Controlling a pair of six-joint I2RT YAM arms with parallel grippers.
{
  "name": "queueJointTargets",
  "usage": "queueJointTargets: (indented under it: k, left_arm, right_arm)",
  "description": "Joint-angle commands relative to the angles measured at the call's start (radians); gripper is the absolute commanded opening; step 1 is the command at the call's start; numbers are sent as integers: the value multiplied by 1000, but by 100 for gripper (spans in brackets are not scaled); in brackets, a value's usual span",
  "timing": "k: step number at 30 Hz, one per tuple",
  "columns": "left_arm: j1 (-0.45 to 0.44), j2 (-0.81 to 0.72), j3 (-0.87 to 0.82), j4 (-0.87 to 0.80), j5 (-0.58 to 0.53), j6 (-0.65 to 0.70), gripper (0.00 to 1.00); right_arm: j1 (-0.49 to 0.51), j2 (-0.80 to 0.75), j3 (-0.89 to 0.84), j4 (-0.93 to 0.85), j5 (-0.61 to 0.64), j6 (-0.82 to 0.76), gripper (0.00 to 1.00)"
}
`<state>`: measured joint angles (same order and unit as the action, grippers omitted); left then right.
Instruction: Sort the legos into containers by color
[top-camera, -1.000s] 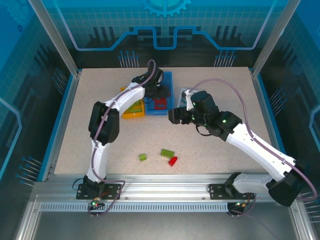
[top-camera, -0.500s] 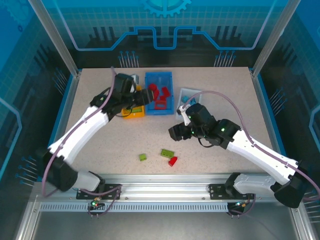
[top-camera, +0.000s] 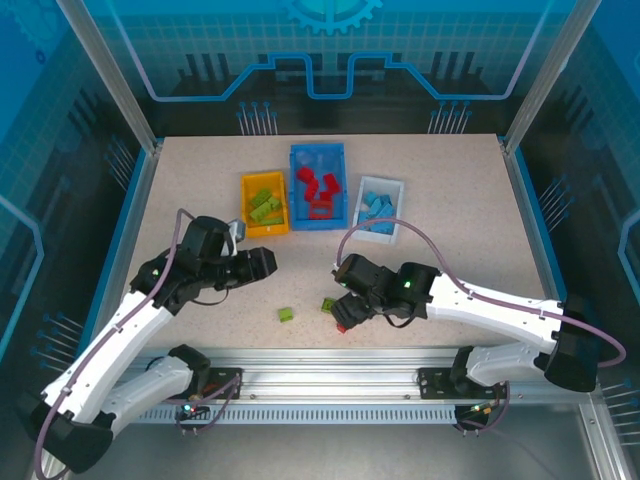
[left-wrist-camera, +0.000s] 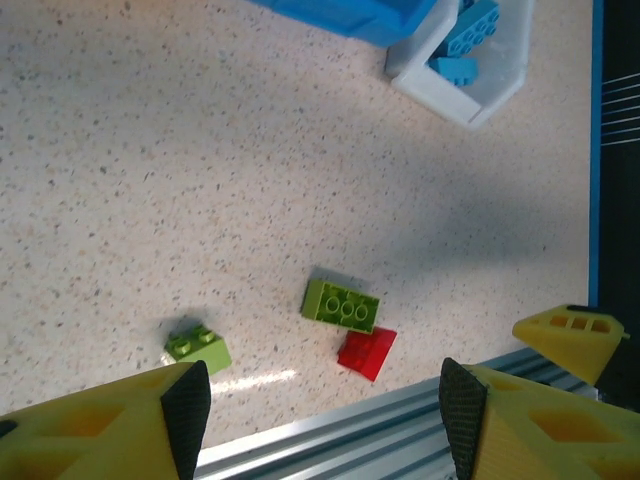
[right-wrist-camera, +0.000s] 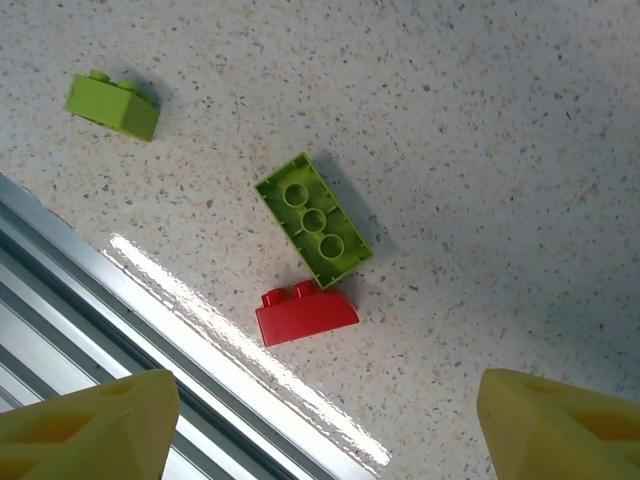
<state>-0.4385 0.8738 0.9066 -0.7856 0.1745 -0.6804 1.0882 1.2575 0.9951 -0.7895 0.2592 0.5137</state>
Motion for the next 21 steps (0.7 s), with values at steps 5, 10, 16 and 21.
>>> queueJointTargets:
  k: [5,10,16,21]
  left_arm:
    - [-5,-26,-11,-51,14,-12,66]
    - [-4,-30,-34,-9,44,2,67]
    - [-6,-56,-84,57,98,45,68]
    - [-6,-72,-99,55,100,50,68]
  right_arm:
    - [-2,74,9,-87,46,204,81]
    - [28,78,-49,-19,-13,544,69]
    - [28,164,-30,42,-72,790,69]
    - [3,238,-63,131,-169,903,68]
